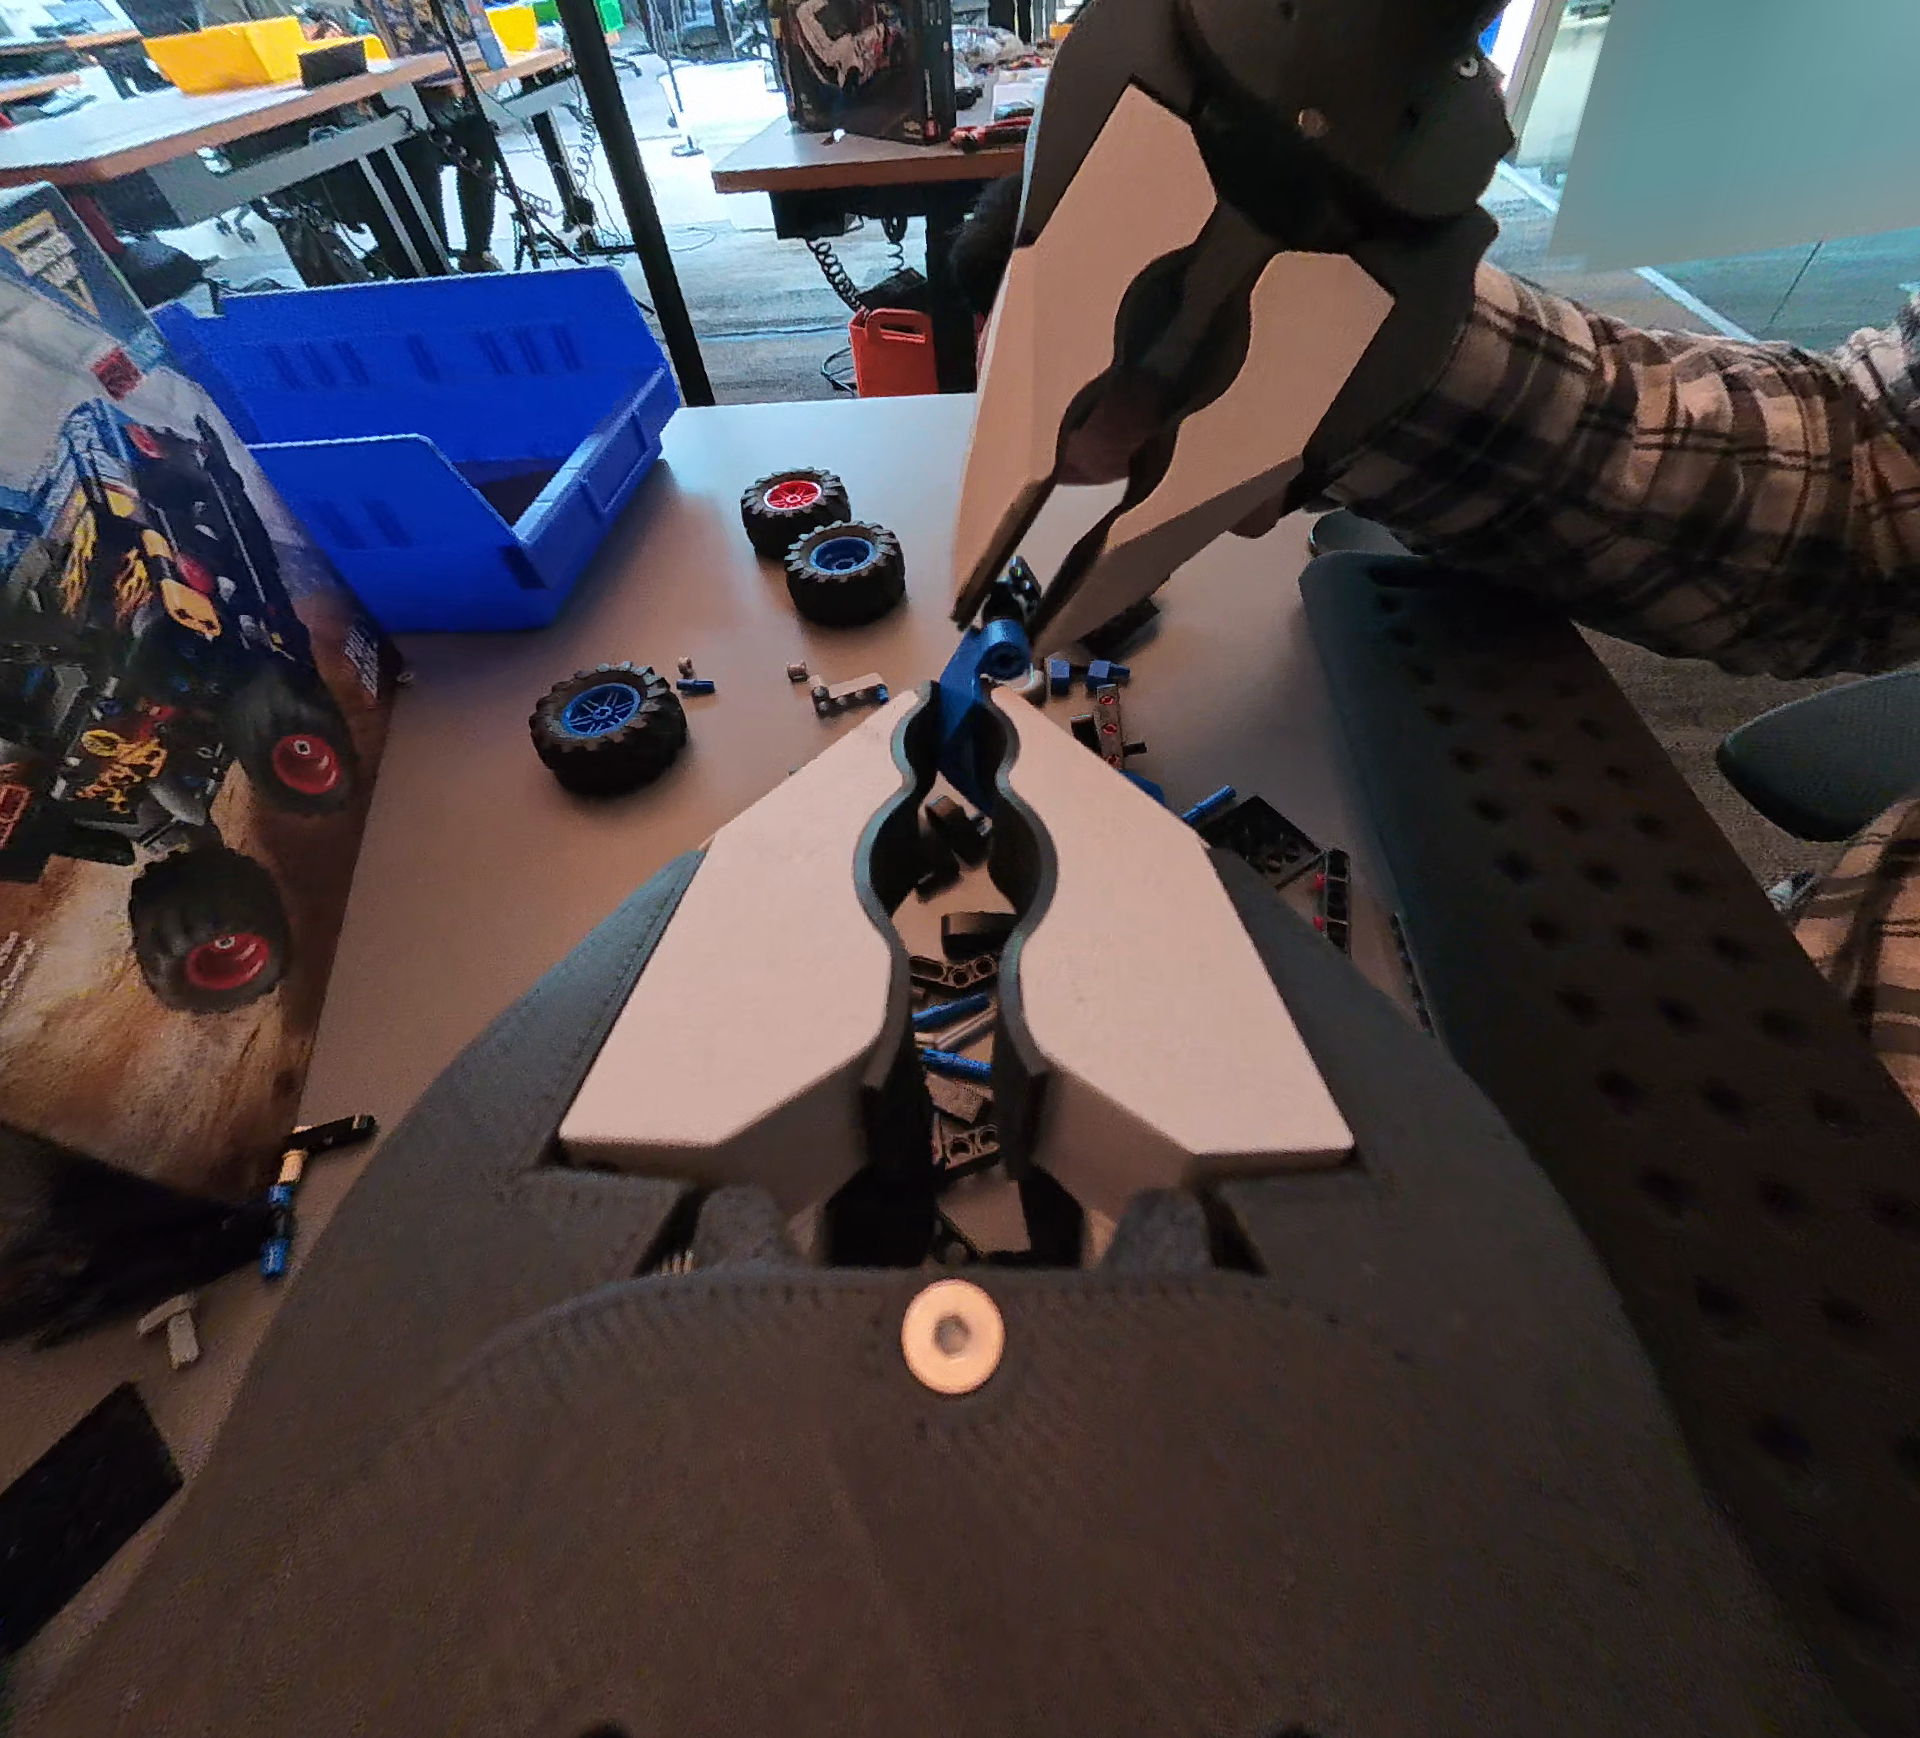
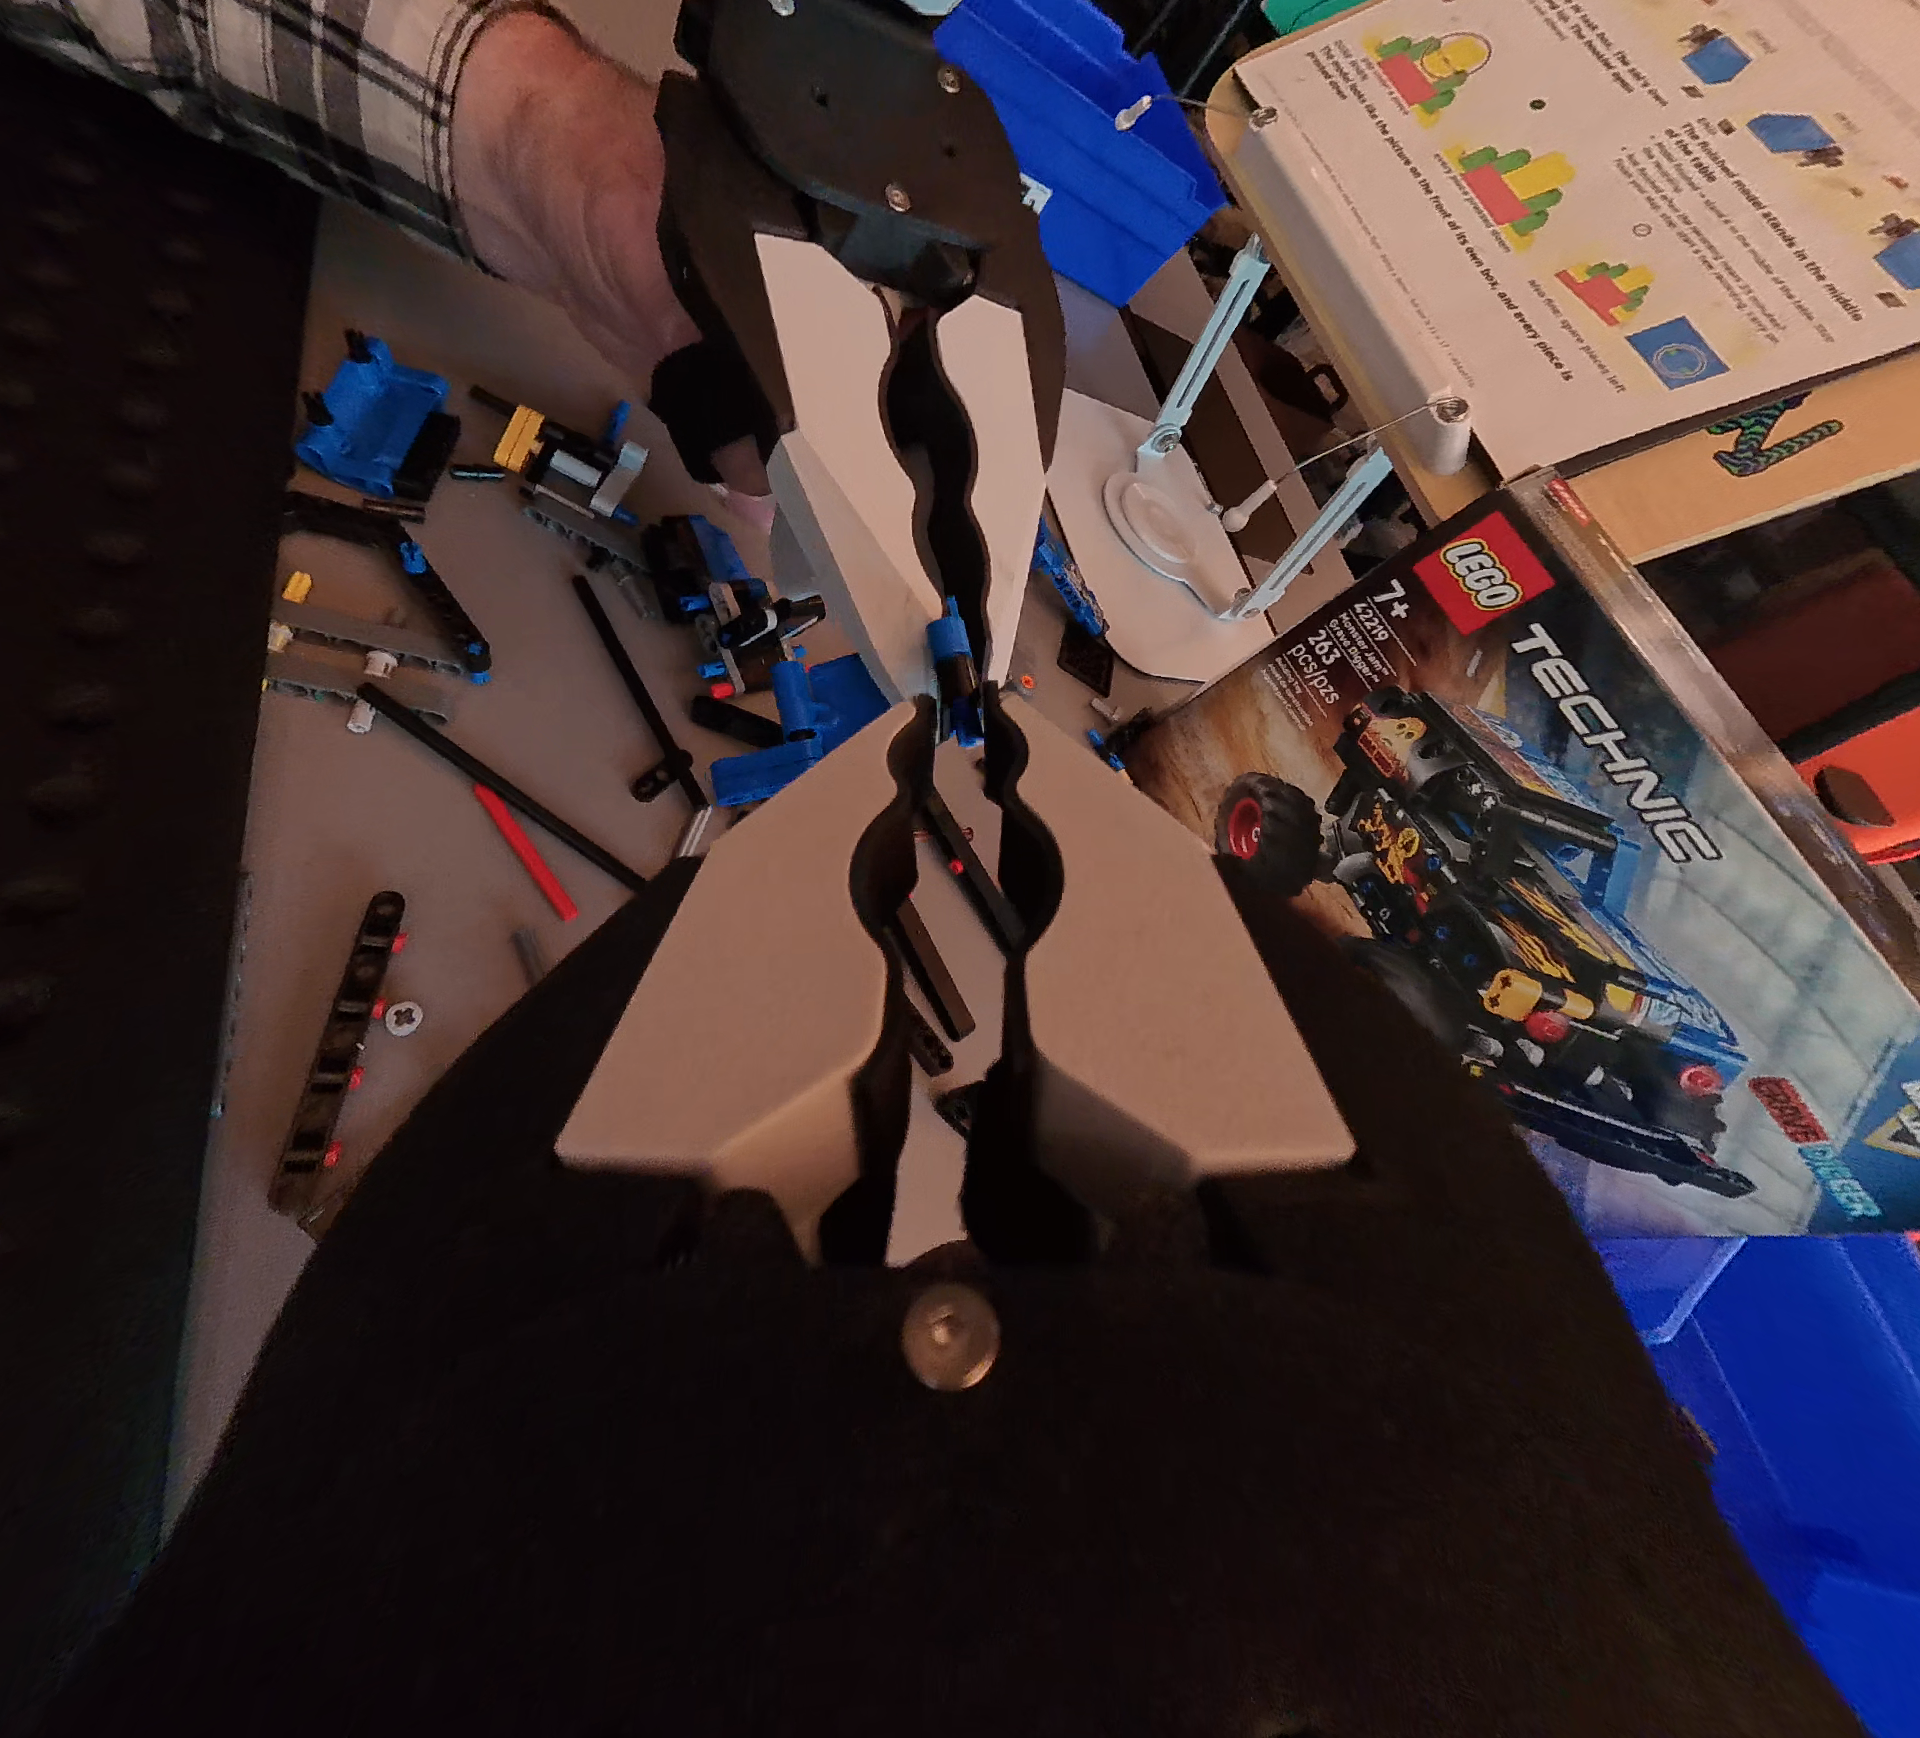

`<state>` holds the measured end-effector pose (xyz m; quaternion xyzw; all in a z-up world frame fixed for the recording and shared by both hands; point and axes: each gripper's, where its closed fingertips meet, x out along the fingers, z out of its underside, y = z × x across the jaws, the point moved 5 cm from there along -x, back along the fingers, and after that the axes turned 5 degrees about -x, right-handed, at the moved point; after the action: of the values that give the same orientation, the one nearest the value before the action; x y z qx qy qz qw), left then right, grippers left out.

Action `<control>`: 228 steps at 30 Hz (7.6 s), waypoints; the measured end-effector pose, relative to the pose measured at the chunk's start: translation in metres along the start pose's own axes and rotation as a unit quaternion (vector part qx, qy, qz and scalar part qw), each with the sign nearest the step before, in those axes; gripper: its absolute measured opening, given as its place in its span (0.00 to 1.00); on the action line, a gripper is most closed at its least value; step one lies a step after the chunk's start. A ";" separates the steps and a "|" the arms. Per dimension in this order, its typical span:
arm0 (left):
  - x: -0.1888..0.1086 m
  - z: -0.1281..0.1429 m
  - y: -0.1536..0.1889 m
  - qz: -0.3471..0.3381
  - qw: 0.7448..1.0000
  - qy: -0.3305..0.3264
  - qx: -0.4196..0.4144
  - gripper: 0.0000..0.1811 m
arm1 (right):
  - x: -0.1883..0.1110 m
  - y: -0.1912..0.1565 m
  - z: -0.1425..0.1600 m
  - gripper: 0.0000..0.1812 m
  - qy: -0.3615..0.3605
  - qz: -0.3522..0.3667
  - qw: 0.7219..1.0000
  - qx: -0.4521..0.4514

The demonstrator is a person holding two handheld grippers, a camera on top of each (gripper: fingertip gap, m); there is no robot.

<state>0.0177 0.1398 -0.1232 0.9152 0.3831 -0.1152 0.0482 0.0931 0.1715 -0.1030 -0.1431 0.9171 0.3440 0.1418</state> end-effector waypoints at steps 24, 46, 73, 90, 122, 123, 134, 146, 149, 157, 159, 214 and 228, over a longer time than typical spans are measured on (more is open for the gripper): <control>-0.042 0.005 -0.022 0.014 0.998 0.029 -0.058 0.01 | 0.018 -0.019 0.046 0.01 -0.071 -0.075 0.993 0.049; -0.025 0.006 -0.010 0.007 0.999 0.029 -0.030 0.01 | 0.034 -0.028 0.009 0.01 0.001 -0.065 0.996 0.052; -0.026 0.006 -0.002 0.021 0.999 -0.011 -0.041 0.00 | 0.030 -0.027 0.015 0.00 -0.033 -0.017 0.999 -0.014; -0.039 0.006 -0.013 0.003 0.999 -0.017 -0.043 0.00 | 0.022 -0.016 0.025 0.04 0.006 -0.040 0.995 0.088; -0.025 0.002 0.008 -0.008 0.998 -0.016 0.056 0.02 | 0.034 -0.013 0.017 0.03 0.116 -0.150 0.936 0.296; -0.025 0.002 0.009 -0.004 0.998 -0.019 0.056 0.02 | 0.033 -0.014 0.017 0.03 0.113 -0.144 0.941 0.284; -0.037 -0.002 0.016 0.031 0.996 -0.015 0.082 0.00 | 0.024 -0.018 0.008 0.03 0.152 -0.158 0.941 0.259; -0.028 0.006 0.018 0.000 0.991 -0.060 0.123 0.00 | 0.030 -0.019 0.008 0.05 0.125 -0.126 0.958 0.227; -0.027 0.007 0.015 -0.002 0.991 -0.056 0.118 0.00 | 0.031 -0.017 0.010 0.04 0.122 -0.127 0.955 0.238; -0.028 0.006 0.015 -0.006 0.990 -0.049 0.130 0.00 | 0.030 -0.018 0.012 0.03 0.136 -0.141 0.945 0.263; -0.028 0.006 0.017 -0.009 0.988 -0.055 0.145 0.00 | 0.029 -0.019 0.013 0.03 0.133 -0.145 0.946 0.259; -0.028 0.015 -0.002 0.077 0.994 -0.017 -0.076 0.01 | 0.036 -0.006 0.017 0.00 0.127 -0.153 0.939 0.280; -0.038 0.030 -0.013 -0.014 0.992 -0.127 0.017 0.15 | 0.026 0.001 0.036 0.00 0.120 -0.163 0.919 0.337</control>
<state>-0.0231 0.1175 -0.1429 0.8882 0.3850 -0.2377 0.0796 0.0746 0.1925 -0.1377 -0.2742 0.9529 -0.0333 0.1250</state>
